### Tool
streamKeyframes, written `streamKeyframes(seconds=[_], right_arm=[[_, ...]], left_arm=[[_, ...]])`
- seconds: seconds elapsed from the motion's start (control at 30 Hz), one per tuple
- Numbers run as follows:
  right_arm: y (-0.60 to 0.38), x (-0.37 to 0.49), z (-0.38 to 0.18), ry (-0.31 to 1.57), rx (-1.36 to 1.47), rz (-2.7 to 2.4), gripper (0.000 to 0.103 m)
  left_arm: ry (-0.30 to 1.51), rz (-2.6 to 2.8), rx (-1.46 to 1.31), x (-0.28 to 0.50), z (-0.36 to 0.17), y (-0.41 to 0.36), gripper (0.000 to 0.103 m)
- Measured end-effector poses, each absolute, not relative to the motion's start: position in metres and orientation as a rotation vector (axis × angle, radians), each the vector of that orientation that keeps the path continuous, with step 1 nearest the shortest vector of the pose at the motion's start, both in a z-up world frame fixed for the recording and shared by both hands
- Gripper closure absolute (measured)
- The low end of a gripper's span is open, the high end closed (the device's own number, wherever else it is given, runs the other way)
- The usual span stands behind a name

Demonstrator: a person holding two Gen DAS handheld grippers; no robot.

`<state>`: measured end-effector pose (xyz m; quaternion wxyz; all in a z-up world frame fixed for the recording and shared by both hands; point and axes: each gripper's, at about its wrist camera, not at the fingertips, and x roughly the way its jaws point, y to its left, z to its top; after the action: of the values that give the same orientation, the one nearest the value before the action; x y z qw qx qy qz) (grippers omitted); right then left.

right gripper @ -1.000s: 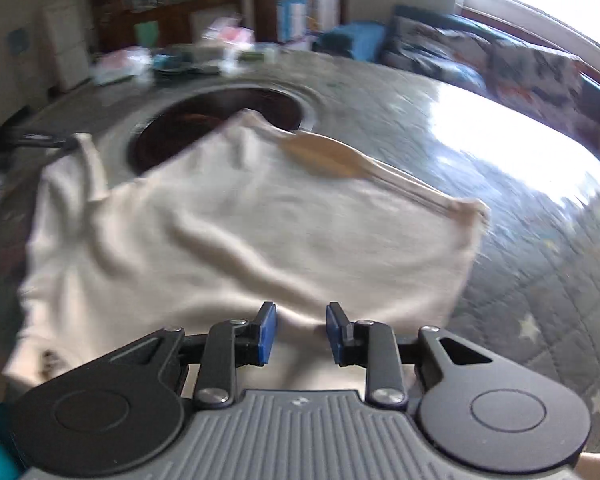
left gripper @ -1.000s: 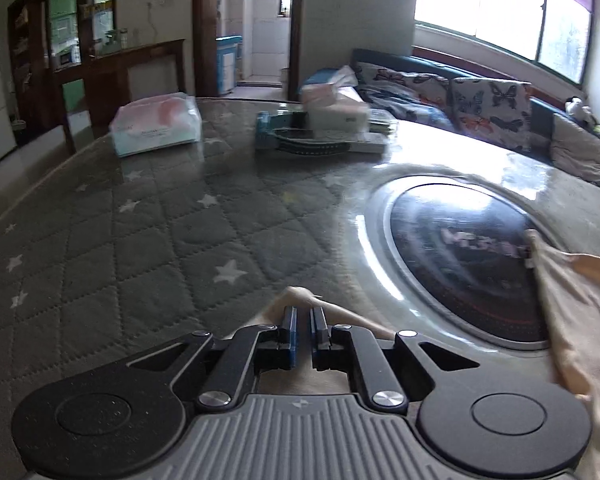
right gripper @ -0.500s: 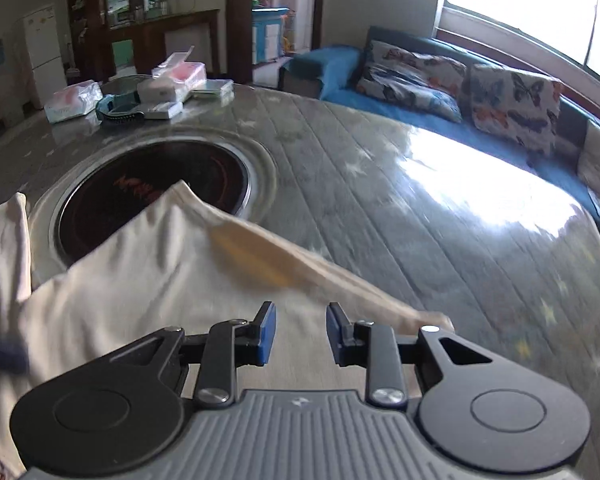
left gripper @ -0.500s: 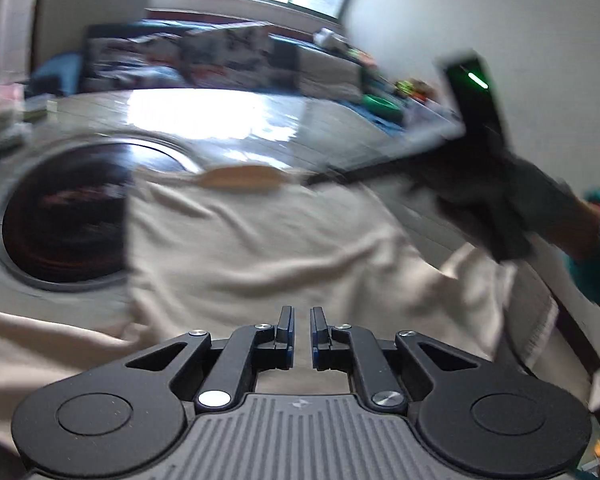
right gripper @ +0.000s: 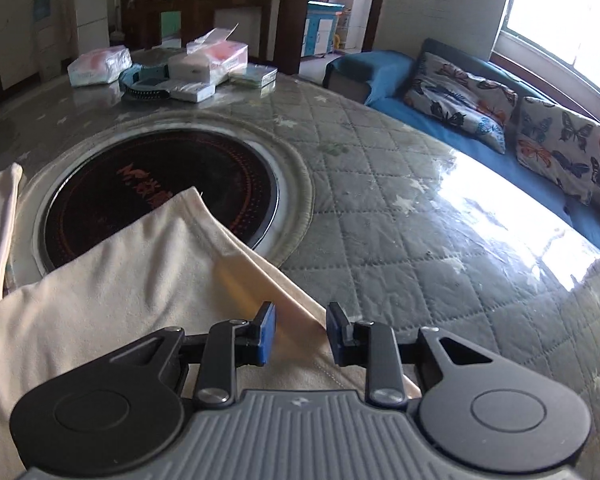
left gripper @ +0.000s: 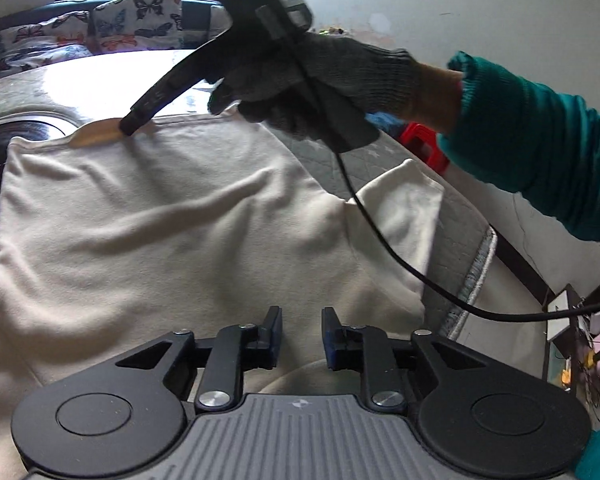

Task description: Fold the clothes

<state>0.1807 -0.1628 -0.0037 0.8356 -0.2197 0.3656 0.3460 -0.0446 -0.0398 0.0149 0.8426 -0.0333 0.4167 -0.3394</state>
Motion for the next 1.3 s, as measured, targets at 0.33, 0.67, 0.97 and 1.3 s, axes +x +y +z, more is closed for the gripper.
streamKeyframes(seconds=[0.33, 0.67, 0.97, 1.3], right_arm=[[-0.155, 0.180, 0.002, 0.722, -0.555, 0.765, 0.102], [-0.160, 0.183, 0.013, 0.701, -0.525, 0.805, 0.091], [-0.153, 0.184, 0.003, 0.724, -0.572, 0.864, 0.080], [-0.157, 0.194, -0.002, 0.792, -0.543, 0.917, 0.080]], left_arm=[[0.884, -0.760, -0.092, -0.042, 0.014, -0.040, 0.069], [0.897, -0.776, -0.115, -0.040, 0.015, -0.039, 0.062], [0.895, -0.787, -0.107, -0.041, 0.015, -0.041, 0.056], [0.895, -0.803, -0.115, -0.041, 0.013, -0.041, 0.051]])
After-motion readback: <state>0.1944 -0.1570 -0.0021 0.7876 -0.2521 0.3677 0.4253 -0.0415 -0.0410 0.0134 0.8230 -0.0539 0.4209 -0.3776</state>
